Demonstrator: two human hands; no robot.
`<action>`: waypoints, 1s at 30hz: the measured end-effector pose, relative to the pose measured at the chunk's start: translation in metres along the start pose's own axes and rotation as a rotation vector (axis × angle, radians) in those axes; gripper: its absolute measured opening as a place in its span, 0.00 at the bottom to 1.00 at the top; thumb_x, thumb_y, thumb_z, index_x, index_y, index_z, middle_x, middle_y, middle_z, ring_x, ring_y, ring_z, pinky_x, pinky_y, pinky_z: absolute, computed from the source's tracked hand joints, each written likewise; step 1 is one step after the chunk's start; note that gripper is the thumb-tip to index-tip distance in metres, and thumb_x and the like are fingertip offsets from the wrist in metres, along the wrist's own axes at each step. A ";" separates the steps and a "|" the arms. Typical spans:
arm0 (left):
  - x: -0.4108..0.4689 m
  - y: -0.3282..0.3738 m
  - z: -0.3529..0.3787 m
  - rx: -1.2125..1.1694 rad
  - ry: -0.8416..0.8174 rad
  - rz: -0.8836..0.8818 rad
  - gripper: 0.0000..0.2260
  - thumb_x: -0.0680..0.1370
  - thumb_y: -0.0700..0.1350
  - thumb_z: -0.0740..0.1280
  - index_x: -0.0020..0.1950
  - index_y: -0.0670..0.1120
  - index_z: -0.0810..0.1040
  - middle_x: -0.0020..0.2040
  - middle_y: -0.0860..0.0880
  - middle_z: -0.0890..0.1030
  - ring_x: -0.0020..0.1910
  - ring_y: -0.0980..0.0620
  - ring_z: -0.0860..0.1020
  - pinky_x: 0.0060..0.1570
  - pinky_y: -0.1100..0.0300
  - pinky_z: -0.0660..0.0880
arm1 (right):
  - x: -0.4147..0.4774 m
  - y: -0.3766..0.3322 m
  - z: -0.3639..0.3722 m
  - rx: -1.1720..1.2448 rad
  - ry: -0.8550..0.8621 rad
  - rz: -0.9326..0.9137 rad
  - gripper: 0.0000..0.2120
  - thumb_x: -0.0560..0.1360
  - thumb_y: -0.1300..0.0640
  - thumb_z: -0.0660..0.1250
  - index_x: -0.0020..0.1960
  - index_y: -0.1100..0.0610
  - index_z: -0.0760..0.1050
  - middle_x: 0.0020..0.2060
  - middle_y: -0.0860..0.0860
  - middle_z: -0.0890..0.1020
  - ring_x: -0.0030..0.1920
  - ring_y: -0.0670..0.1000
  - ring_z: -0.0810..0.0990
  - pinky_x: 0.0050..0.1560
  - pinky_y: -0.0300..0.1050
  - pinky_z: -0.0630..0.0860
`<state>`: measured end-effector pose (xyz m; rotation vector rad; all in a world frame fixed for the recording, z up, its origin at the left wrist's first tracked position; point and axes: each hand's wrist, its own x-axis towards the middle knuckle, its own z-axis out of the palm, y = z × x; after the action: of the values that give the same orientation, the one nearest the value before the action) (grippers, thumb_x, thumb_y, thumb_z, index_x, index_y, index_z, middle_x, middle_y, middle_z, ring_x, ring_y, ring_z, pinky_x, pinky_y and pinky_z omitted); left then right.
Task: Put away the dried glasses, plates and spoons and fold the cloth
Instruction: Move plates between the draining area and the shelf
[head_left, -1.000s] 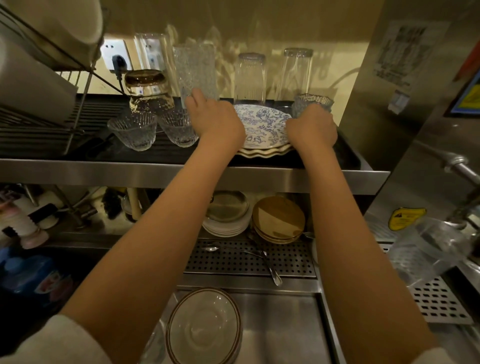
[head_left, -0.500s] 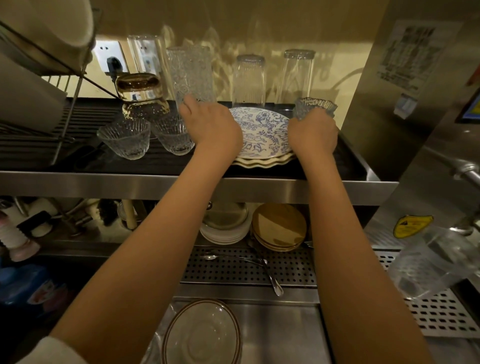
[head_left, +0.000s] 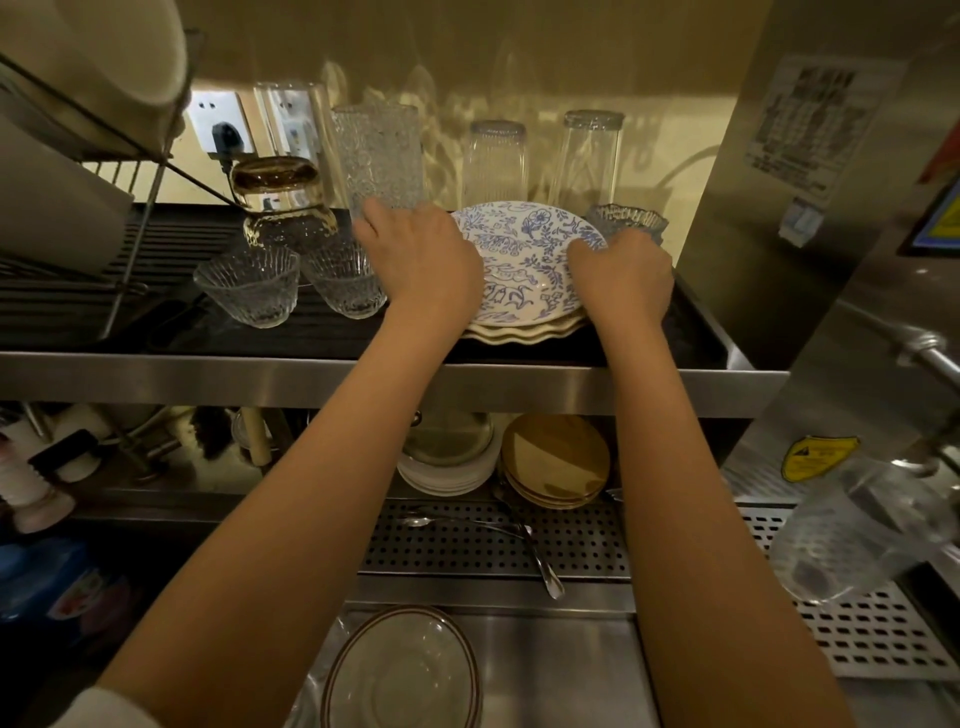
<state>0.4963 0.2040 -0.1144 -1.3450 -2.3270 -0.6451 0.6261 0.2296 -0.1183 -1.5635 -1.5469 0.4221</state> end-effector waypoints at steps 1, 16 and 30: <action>0.000 0.000 0.000 -0.019 0.009 0.000 0.13 0.77 0.46 0.58 0.53 0.39 0.75 0.56 0.38 0.76 0.65 0.40 0.64 0.63 0.48 0.58 | 0.000 0.000 -0.001 0.025 0.011 0.000 0.12 0.75 0.50 0.61 0.39 0.58 0.71 0.45 0.57 0.78 0.47 0.56 0.76 0.38 0.42 0.64; -0.003 -0.001 -0.023 -0.293 0.076 -0.014 0.17 0.78 0.46 0.56 0.65 0.42 0.69 0.64 0.38 0.70 0.68 0.39 0.61 0.67 0.47 0.58 | -0.016 -0.012 -0.004 0.589 0.270 -0.114 0.06 0.78 0.59 0.60 0.45 0.61 0.71 0.35 0.46 0.71 0.34 0.41 0.70 0.35 0.29 0.67; -0.035 -0.006 -0.057 -0.710 0.055 0.007 0.19 0.78 0.43 0.57 0.69 0.45 0.68 0.61 0.43 0.73 0.53 0.47 0.74 0.45 0.59 0.67 | -0.050 -0.009 -0.035 0.708 0.283 -0.077 0.10 0.78 0.57 0.61 0.38 0.55 0.66 0.43 0.56 0.76 0.44 0.52 0.75 0.45 0.44 0.72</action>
<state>0.5124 0.1447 -0.0870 -1.5694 -2.1195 -1.5832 0.6384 0.1705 -0.1086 -0.9575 -1.0666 0.5959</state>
